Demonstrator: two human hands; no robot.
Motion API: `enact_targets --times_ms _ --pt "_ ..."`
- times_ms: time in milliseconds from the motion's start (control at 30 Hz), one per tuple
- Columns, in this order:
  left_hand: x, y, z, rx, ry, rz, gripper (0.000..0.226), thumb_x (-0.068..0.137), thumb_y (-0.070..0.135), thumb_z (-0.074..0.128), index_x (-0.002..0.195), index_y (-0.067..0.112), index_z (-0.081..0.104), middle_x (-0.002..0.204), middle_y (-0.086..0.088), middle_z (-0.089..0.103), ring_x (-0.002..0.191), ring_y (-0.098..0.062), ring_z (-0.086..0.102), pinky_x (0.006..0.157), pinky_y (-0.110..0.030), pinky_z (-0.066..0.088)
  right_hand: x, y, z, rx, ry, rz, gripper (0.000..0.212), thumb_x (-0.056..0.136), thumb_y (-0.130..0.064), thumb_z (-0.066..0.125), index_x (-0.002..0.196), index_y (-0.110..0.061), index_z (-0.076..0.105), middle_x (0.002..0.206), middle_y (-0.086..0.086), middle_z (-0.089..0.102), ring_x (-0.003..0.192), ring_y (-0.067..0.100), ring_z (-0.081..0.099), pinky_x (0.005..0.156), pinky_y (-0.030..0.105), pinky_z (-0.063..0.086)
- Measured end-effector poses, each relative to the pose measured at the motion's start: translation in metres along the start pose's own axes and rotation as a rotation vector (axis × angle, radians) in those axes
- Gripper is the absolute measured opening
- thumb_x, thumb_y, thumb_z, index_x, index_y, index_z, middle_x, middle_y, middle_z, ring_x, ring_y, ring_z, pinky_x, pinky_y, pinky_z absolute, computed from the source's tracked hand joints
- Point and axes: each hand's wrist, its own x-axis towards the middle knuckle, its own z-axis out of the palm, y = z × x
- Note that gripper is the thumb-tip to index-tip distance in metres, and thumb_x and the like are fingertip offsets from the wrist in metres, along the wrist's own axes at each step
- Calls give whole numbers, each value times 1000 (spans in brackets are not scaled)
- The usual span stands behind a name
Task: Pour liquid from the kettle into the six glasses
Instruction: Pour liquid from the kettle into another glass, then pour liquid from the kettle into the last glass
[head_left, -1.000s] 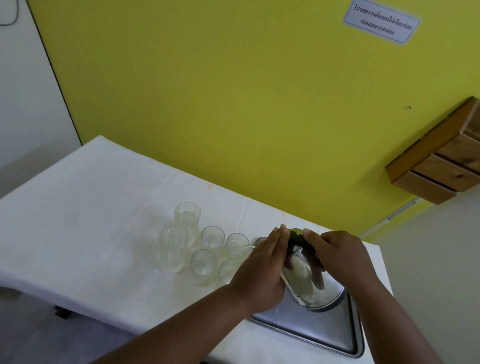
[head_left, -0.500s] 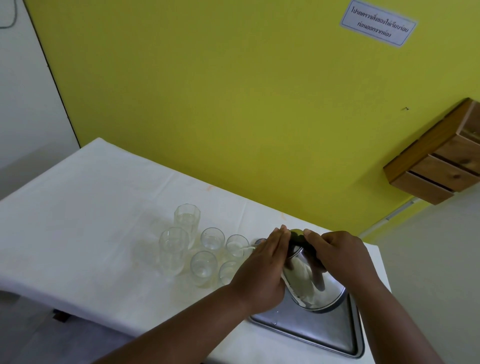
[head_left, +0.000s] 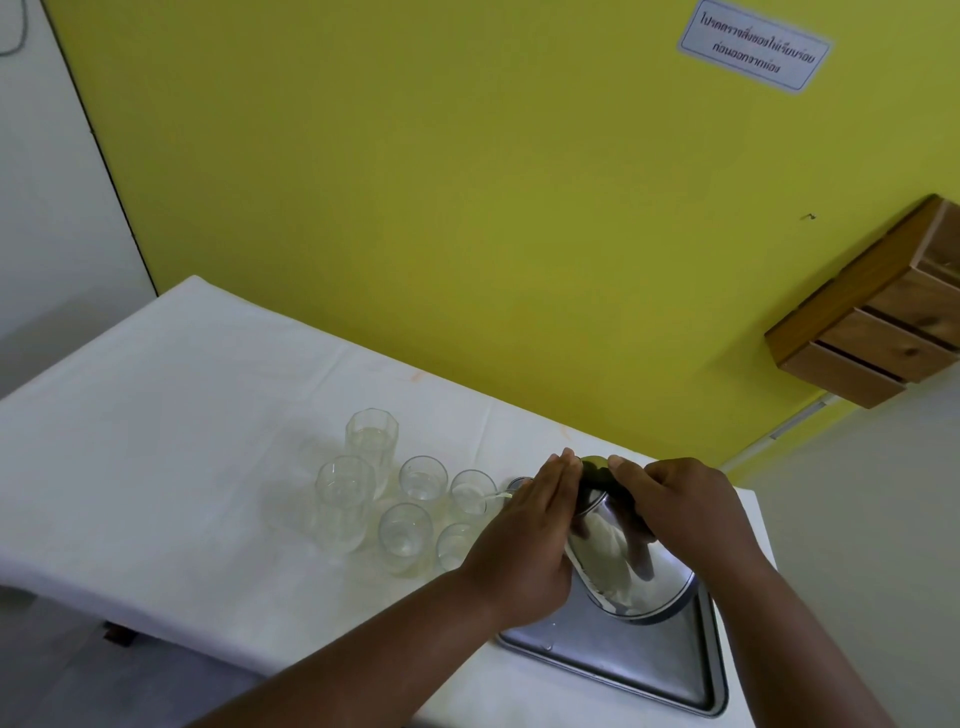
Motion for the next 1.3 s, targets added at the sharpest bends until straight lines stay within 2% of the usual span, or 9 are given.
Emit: enact_targets --times_ms 367,633,767,900,967,1033,1167,1233,1300 --pt "1 0 1 10 -14 -1 84 72 4 39 151 0 10 160 -14 9 148 -24 5 118 -42 20 0 -1 -1 -6 18 -9 63 91 -57 55 46 -12 54 59 19 70 65 36 66 67 45 54" --pt "1 -1 3 20 -27 1 83 73 6 37 151 2 8 160 -12 8 148 -22 2 118 -43 19 2 6 2 15 7 6 65 91 -58 55 59 -3 67 60 17 72 66 34 69 70 43 55" --pt "2 -1 5 67 -31 38 79 77 9 35 152 3 8 160 -12 8 148 -23 3 118 -44 19 -7 14 5 145 27 35 63 93 -50 59 50 -5 63 52 14 69 55 31 64 67 40 53" --pt "0 2 8 112 -54 91 79 79 7 39 151 4 9 161 -11 8 148 -24 1 116 -48 20 -23 28 17 349 58 94 62 94 -44 61 45 -6 59 38 2 60 45 22 52 60 34 41" --pt "-2 4 8 137 -53 120 74 80 9 32 151 2 12 160 -13 11 148 -25 2 116 -48 21 -32 36 28 476 69 121 65 88 -52 59 55 3 63 47 13 65 46 23 48 60 34 39" --pt "-5 7 9 178 -62 141 74 81 6 37 151 2 12 161 -13 10 148 -25 0 116 -49 20 -43 39 34 626 64 132 70 81 -57 56 62 10 61 60 32 65 47 21 42 59 34 34" --pt "-16 11 11 236 -34 162 79 79 2 45 150 3 13 160 -13 11 148 -25 -1 115 -49 21 -52 41 34 719 19 90 64 93 -39 59 67 19 60 64 40 64 49 21 40 57 32 30" --pt "-24 12 12 218 -38 135 82 77 2 47 151 4 11 161 -12 8 148 -24 -2 115 -49 22 -52 43 33 678 -18 72 68 85 -51 59 64 14 63 63 37 65 46 20 41 56 31 32" --pt "-34 13 12 207 -44 104 83 77 4 48 151 4 9 161 -12 5 148 -24 -4 115 -48 22 -50 44 31 538 -68 26 65 88 -53 56 57 3 68 55 19 69 44 16 45 58 33 37"
